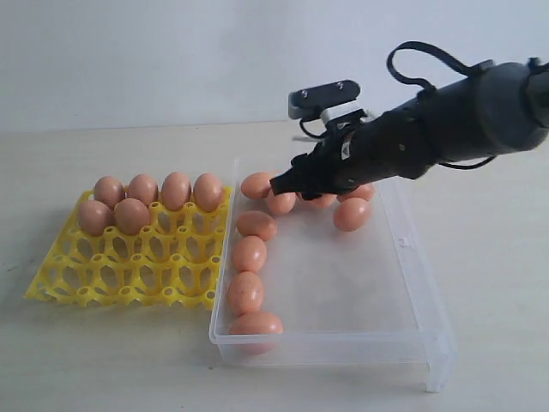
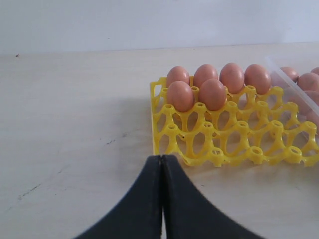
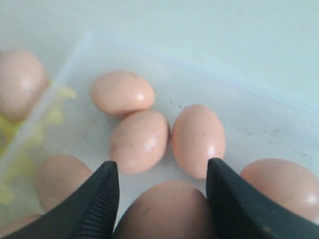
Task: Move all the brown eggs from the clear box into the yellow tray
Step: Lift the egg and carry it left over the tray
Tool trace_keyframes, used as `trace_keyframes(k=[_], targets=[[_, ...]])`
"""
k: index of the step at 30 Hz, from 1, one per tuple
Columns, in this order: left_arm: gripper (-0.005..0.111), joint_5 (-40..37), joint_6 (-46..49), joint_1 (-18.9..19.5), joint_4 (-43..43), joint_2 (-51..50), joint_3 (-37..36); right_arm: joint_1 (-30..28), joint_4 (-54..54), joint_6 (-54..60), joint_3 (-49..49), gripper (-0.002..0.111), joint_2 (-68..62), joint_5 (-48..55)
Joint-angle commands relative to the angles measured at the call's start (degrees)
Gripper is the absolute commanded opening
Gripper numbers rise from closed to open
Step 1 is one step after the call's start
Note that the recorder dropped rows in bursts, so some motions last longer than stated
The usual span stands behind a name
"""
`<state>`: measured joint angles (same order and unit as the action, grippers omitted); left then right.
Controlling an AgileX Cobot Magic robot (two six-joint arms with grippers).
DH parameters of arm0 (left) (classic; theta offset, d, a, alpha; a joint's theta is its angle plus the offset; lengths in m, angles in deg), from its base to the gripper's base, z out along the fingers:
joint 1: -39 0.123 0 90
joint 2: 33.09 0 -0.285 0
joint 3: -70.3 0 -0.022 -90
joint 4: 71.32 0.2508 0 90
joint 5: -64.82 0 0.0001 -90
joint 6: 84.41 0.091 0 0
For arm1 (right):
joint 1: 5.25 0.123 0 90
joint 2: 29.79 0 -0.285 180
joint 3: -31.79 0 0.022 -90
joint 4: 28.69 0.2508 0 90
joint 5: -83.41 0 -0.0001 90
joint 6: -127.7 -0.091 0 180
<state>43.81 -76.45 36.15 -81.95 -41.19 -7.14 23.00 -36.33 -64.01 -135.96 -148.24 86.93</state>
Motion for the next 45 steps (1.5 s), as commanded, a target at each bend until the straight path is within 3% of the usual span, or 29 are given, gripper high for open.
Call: trace_keyframes(k=[1, 6, 13, 18, 24, 45], targets=[[0.0, 0.56, -0.04, 0.06, -0.06, 0.32, 0.23, 2.05, 0.24, -9.18, 10.32, 0.0, 9.32, -20.64], [0.0, 0.56, -0.04, 0.06, -0.06, 0.32, 0.23, 7.86, -4.21, -16.85, 16.71, 0.0, 12.68, -44.34], [0.0, 0.56, -0.04, 0.06, -0.06, 0.32, 0.23, 12.08, -8.23, -13.41, 8.62, 0.0, 4.63, -33.93], [0.0, 0.56, -0.04, 0.06, -0.06, 0.32, 0.23, 12.08, -25.62, -32.62, -4.22, 0.0, -5.52, -28.13], [0.0, 0.56, -0.04, 0.06, -0.06, 0.32, 0.23, 12.08, -26.99, -38.44, -16.19, 0.0, -14.84, -20.93], [0.0, 0.56, -0.04, 0.06, -0.06, 0.32, 0.23, 14.4, -25.24, -30.77, -21.27, 0.0, -20.16, -22.9]])
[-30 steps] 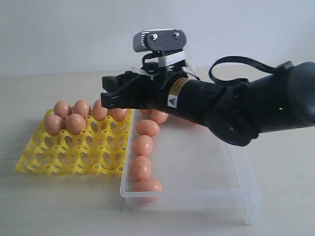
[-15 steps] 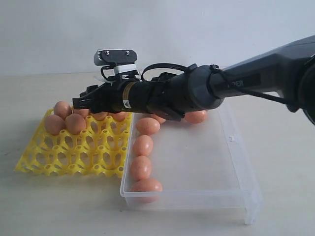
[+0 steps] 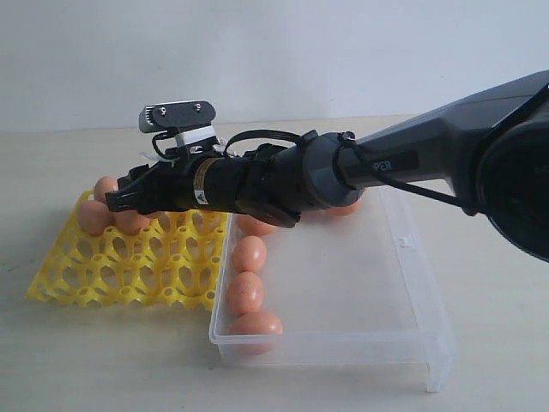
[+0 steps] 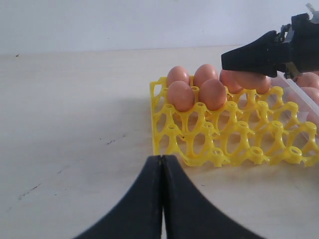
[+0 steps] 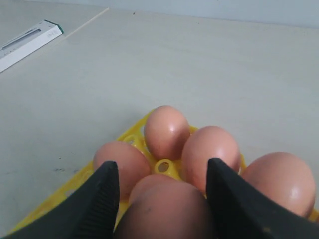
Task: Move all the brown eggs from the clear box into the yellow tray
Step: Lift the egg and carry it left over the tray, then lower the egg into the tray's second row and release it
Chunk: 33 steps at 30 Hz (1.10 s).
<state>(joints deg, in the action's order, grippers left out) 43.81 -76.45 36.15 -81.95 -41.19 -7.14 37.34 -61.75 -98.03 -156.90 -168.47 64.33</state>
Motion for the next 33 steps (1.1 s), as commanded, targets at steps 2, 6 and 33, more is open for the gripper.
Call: trace_keyframes(k=[2, 6, 33], targets=[[0.0, 0.56, -0.04, 0.06, -0.06, 0.32, 0.23, -0.06, 0.19, 3.8, -0.34, 0.0, 0.07, -0.3], [0.0, 0.56, -0.04, 0.06, -0.06, 0.32, 0.23, -0.06, 1.22, 6.17, -0.34, 0.0, 0.07, -0.3], [0.0, 0.56, -0.04, 0.06, -0.06, 0.32, 0.23, -1.29, 4.91, 9.68, -3.52, 0.0, -2.77, 2.66]])
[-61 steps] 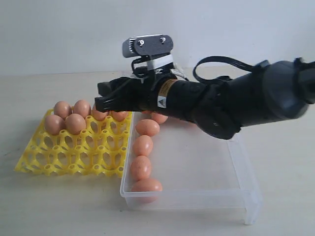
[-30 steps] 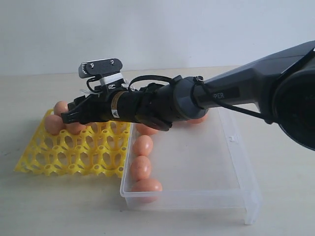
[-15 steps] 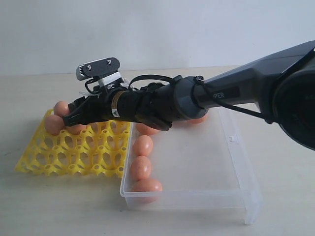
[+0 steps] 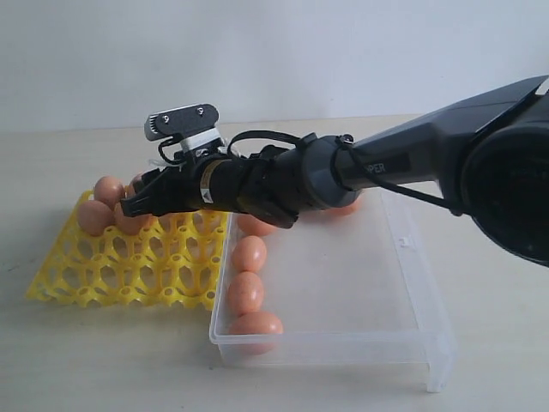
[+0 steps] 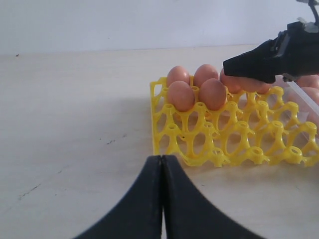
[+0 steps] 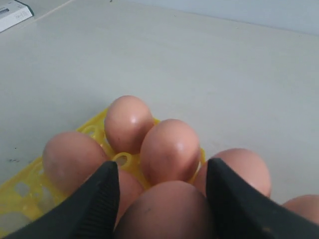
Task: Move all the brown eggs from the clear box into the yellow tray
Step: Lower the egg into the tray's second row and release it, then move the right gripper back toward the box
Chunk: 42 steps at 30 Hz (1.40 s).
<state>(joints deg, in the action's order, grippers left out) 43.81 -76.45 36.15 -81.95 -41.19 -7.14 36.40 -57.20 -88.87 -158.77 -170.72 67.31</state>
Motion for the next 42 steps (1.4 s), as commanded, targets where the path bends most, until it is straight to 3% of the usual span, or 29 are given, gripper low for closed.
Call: trace_keyframes(k=[1, 6, 8, 12, 15, 17, 29, 37, 42], targets=[[0.0, 0.56, -0.04, 0.06, -0.06, 0.32, 0.23, -0.34, 0.48, 0.39, -1.91, 0.0, -0.73, -0.32], [0.0, 0.56, -0.04, 0.06, -0.06, 0.32, 0.23, -0.34, 0.58, 0.39, -2.3, 0.0, -0.73, -0.07], [0.0, 0.56, -0.04, 0.06, -0.06, 0.32, 0.23, -0.34, 0.88, 0.39, -2.3, 0.005, -0.73, -0.17], [0.0, 0.56, -0.04, 0.06, -0.06, 0.32, 0.23, -0.34, 0.88, 0.61, -2.3, 0.028, -0.73, -0.27], [0.0, 0.56, -0.04, 0.06, -0.06, 0.32, 0.23, -0.34, 0.88, 0.61, -2.3, 0.053, -0.73, -0.27], [0.0, 0.56, -0.04, 0.06, -0.06, 0.32, 0.23, -0.34, 0.88, 0.61, -2.3, 0.062, -0.73, -0.27], [0.0, 0.56, -0.04, 0.06, -0.06, 0.32, 0.23, -0.34, 0.96, 0.49, -2.3, 0.062, 4.54, 4.04], [0.0, 0.56, -0.04, 0.06, -0.06, 0.32, 0.23, 1.94, 0.53, 1.31, 0.4, 0.061, 17.09, 24.02], [0.0, 0.56, -0.04, 0.06, -0.06, 0.32, 0.23, 3.91, 0.54, 13.98, 8.24, 0.042, 26.5, 42.19]])
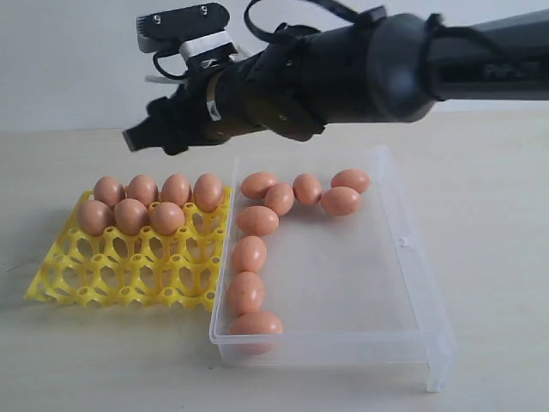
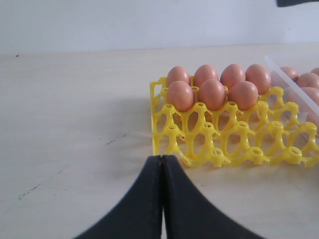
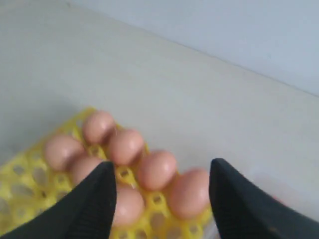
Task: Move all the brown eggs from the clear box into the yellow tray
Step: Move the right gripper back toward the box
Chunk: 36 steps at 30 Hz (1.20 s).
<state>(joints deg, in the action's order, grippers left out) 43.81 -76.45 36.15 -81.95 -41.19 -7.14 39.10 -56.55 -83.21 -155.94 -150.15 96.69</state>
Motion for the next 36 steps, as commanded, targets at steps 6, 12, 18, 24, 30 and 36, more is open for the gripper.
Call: trace_keyframes(k=[6, 12, 18, 24, 30, 36], targets=[[0.0, 0.56, -0.04, 0.06, -0.06, 0.32, 0.23, -1.55, 0.61, 9.93, 16.14, 0.017, 15.2, 14.37], [0.0, 0.56, -0.04, 0.06, -0.06, 0.32, 0.23, -7.85, 0.32, 17.19, 16.75, 0.016, 15.59, 13.7], [0.0, 0.56, -0.04, 0.06, -0.06, 0.32, 0.23, -13.73, 0.64, 23.0, 9.84, 0.044, 7.52, 14.87], [0.0, 0.56, -0.04, 0.06, -0.06, 0.32, 0.23, -16.71, 0.75, 23.49, 1.12, 0.065, 0.62, 16.12], [0.0, 0.56, -0.04, 0.06, -0.06, 0.32, 0.23, -17.16, 2.03, 30.32, -3.54, 0.06, -5.87, 19.56], [0.0, 0.56, -0.04, 0.06, -0.06, 0.32, 0.23, -17.39, 5.38, 42.01, -4.59, 0.047, -10.25, 19.59]])
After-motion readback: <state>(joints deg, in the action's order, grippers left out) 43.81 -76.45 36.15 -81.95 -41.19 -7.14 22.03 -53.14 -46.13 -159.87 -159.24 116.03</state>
